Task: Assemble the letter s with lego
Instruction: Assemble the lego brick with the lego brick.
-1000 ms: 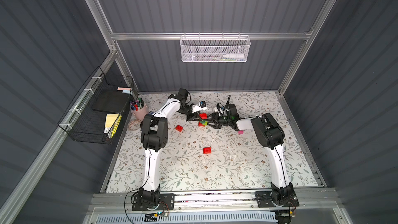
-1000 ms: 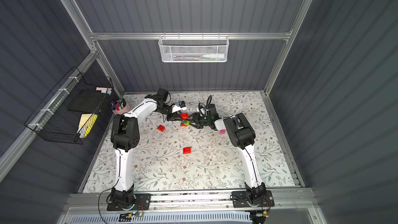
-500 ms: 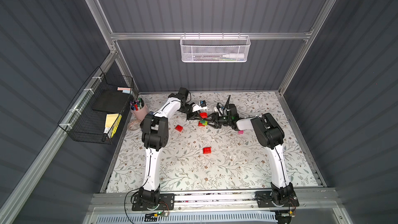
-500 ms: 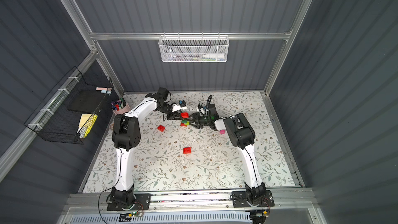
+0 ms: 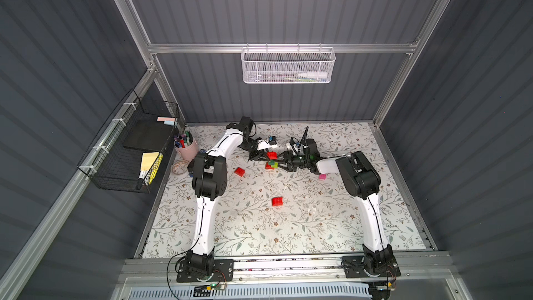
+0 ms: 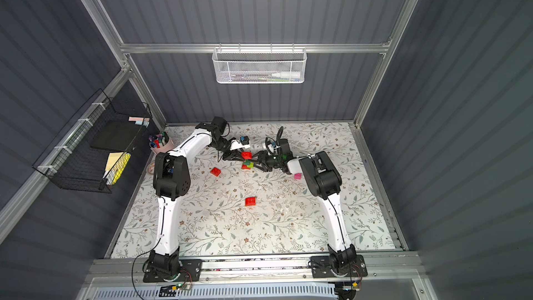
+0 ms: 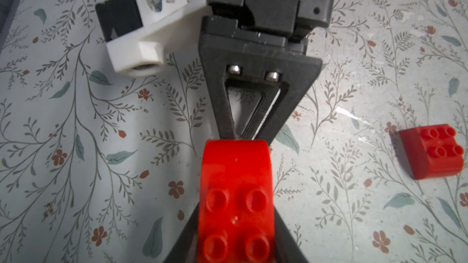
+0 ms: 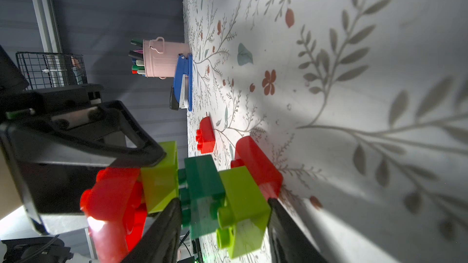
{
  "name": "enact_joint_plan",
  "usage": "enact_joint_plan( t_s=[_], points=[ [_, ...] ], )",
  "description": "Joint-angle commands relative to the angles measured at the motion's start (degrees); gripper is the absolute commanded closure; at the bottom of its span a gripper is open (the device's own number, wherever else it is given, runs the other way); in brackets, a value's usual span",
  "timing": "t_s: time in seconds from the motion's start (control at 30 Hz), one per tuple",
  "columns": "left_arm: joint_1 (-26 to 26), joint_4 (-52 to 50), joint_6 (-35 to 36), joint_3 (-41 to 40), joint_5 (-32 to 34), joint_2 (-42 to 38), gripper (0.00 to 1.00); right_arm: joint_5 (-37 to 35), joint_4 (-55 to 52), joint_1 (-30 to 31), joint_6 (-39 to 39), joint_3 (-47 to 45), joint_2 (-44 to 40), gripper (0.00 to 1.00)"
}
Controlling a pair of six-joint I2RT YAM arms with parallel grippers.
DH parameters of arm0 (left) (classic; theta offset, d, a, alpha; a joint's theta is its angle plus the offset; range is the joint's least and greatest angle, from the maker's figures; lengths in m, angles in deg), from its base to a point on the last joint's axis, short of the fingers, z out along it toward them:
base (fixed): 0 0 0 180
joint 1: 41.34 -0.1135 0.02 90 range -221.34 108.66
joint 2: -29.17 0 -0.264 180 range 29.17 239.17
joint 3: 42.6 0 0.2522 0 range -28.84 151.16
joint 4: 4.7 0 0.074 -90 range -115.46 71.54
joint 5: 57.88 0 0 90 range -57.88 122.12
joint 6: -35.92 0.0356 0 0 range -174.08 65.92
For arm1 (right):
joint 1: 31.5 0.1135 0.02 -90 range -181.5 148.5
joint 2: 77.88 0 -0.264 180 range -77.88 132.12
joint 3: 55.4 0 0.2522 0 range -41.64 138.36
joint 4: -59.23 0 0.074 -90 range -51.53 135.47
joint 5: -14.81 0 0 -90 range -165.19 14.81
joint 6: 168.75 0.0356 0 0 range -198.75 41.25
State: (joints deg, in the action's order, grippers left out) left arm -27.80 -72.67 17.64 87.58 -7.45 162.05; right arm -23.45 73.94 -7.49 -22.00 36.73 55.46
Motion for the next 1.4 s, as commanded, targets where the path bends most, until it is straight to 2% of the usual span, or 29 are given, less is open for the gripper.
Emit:
enact_joint_plan(
  t_s=[0.0, 1.0, 1.37],
  points=[
    [-0.27, -3.06, 2.63, 1.85, -0.11, 1.76, 0.78, -3.23, -10.36, 0.31, -1.9, -1.04, 4.54, 0.45],
    [0.52, -7.86, 6.34, 7.15, 0.46, 6.1, 0.78, 0.56, -7.56, -1.06, -0.16, -0.86, 6.91, 0.46],
    [0.79, -9.59, 7.82, 7.78, 4.59, 6.68, 0.79, 1.19, -7.64, -1.51, -0.74, -0.76, 7.81, 0.46]
  ],
)
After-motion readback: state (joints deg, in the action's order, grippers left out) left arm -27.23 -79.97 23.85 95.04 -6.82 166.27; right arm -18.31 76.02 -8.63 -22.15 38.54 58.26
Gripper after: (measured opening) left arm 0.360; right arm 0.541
